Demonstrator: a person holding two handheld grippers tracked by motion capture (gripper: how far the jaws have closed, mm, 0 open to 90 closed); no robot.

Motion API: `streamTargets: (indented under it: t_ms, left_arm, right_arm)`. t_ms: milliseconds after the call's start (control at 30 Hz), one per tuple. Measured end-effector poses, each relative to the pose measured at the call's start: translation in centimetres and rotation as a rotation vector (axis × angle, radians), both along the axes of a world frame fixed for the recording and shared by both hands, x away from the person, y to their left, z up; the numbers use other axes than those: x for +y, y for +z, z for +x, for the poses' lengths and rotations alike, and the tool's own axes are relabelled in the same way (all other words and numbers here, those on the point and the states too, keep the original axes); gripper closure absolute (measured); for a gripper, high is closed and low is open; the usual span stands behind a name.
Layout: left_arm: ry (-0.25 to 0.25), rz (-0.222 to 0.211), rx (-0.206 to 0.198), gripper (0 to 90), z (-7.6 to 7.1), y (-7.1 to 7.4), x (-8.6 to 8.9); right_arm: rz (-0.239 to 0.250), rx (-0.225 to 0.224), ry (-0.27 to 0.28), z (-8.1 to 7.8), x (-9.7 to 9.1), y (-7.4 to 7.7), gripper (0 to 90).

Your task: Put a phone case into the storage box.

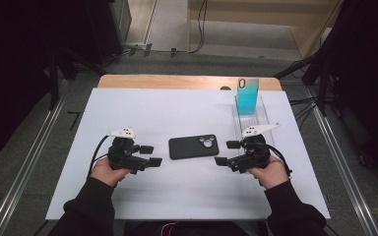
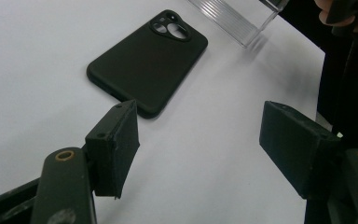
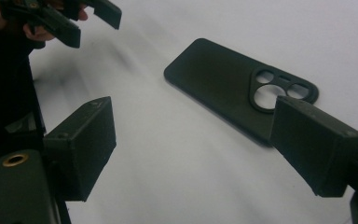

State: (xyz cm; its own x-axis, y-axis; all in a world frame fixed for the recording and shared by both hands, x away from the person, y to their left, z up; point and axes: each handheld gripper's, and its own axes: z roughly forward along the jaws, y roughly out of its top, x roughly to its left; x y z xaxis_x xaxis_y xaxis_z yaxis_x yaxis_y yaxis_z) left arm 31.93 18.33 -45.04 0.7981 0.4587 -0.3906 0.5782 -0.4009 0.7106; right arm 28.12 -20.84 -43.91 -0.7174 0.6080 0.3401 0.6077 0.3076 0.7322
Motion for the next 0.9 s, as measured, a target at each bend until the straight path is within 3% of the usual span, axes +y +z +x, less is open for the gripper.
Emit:
streamTargets:
  t_ms: [533,900]
  left_arm:
    - [0.000,-0.003,-0.007,28.8,-0.1,0.0,0.1]
    - [0.009,0.009,-0.019,27.0,0.2,0.0,0.0]
  right_arm:
    - [0.000,0.017,0.017,-1.6,1.3,-1.5,12.9]
    - [-0.014,0.041,0.027,-1.8,1.4,-2.5,12.9]
